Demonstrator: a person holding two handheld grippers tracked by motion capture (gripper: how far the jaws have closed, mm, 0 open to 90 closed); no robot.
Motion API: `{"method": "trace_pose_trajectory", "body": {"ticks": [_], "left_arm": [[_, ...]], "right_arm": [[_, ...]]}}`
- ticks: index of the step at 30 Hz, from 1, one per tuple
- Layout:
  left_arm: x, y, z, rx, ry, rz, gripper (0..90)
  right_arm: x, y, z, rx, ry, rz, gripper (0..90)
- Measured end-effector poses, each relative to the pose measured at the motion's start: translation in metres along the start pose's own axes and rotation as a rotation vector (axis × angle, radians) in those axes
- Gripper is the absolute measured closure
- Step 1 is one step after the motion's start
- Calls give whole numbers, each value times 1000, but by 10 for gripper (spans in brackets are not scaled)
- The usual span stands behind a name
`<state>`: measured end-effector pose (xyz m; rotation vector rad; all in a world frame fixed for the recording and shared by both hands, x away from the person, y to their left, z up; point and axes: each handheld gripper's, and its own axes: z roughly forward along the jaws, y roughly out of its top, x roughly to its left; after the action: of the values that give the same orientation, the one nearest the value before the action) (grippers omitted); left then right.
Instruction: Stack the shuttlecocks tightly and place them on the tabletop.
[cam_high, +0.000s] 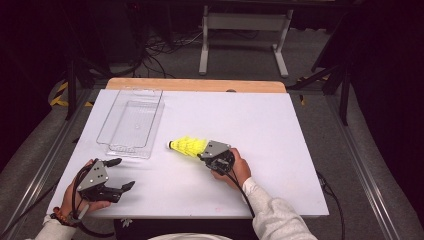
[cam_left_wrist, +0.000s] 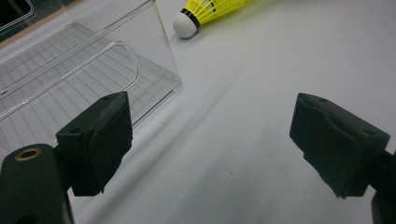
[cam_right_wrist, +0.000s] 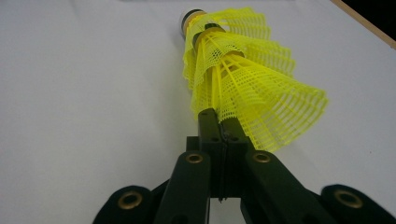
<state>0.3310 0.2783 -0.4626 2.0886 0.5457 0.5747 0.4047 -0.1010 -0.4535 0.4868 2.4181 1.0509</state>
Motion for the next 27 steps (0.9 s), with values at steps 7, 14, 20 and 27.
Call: {"method": "trace_pose_trajectory", "body": {"ticks": [7, 14, 20, 27], "left_arm": [[0, 0, 0, 1, 0, -1, 142], [0, 0, 0, 0, 0, 0, 142], [0, 0, 0, 0, 1, -1, 142], [0, 0, -1, 1, 2, 3, 142]], "right_arm": [[-1, 1, 3, -1, 5, -8, 900], [-1, 1, 6, 1, 13, 0, 891], [-2, 0, 8, 8, 22, 10, 859], [-1, -1, 9, 19, 28, 16, 809]]}}
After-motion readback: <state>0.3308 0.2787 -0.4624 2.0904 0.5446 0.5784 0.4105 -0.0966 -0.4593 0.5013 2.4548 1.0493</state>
